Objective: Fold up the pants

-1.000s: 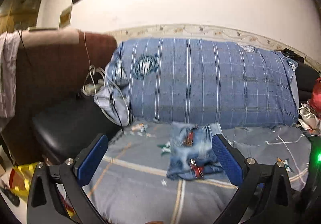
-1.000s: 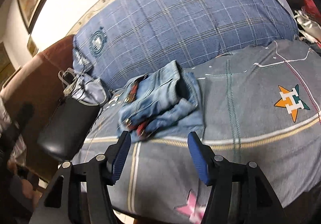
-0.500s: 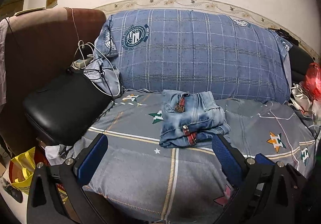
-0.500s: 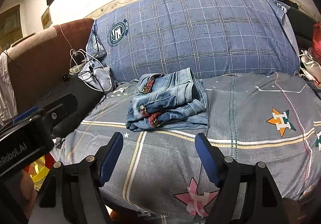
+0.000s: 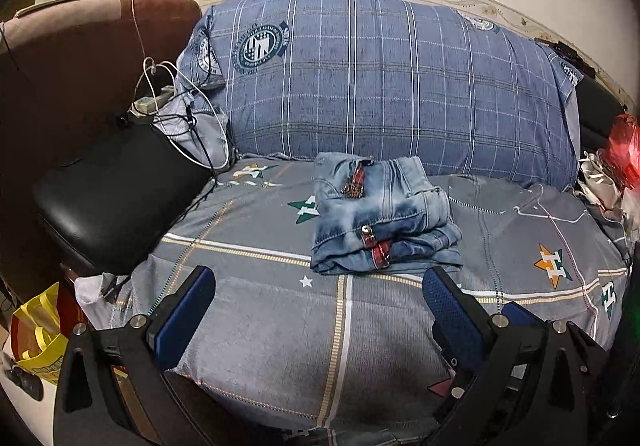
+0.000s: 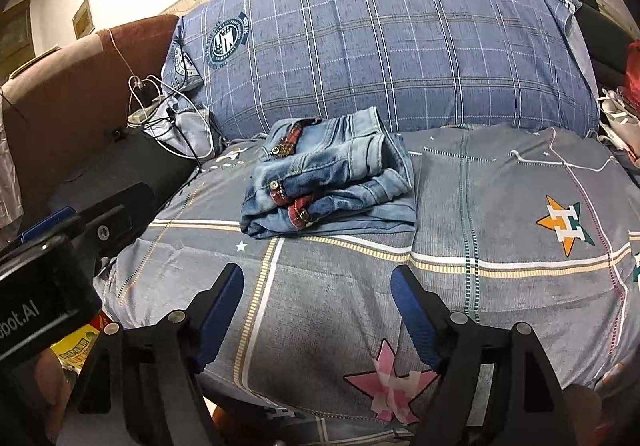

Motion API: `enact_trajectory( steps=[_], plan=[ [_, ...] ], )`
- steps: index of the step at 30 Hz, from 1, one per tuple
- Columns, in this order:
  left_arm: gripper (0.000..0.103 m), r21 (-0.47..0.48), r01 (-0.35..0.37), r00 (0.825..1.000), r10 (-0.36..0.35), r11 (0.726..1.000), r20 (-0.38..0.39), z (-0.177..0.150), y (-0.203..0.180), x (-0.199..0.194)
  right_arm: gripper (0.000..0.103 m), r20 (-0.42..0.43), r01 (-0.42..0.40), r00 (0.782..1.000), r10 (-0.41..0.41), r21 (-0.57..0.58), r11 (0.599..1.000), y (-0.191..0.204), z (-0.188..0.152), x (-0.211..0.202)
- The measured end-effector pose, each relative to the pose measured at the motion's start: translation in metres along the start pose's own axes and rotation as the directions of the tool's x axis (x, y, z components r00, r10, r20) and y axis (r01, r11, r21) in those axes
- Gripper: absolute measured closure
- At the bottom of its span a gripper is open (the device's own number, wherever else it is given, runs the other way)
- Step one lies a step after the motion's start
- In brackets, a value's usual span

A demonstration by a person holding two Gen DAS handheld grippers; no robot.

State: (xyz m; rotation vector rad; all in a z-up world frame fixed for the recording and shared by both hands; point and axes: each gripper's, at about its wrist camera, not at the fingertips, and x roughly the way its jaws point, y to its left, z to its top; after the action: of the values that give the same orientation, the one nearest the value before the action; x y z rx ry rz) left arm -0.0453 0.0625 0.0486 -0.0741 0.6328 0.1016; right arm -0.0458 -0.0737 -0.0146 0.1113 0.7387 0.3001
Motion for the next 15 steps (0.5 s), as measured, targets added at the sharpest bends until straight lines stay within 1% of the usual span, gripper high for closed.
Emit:
enact_trajectory(
  steps=[9,15],
  plan=[
    [0.000,-0.018,0.010,0.998,-0.011,1.000,-0.067,-0.004,0.001,0.022,0.022,-0.034,0.010,0.999,-0.010,-0.002,1.000,-0.003,-0.003,0.014],
    [0.000,-0.012,0.014,0.996,-0.016,1.000,-0.088,-0.008,0.000,0.032,0.021,-0.063,0.014,0.998,-0.014,0.001,1.000,-0.004,-0.006,0.025]
  ],
)
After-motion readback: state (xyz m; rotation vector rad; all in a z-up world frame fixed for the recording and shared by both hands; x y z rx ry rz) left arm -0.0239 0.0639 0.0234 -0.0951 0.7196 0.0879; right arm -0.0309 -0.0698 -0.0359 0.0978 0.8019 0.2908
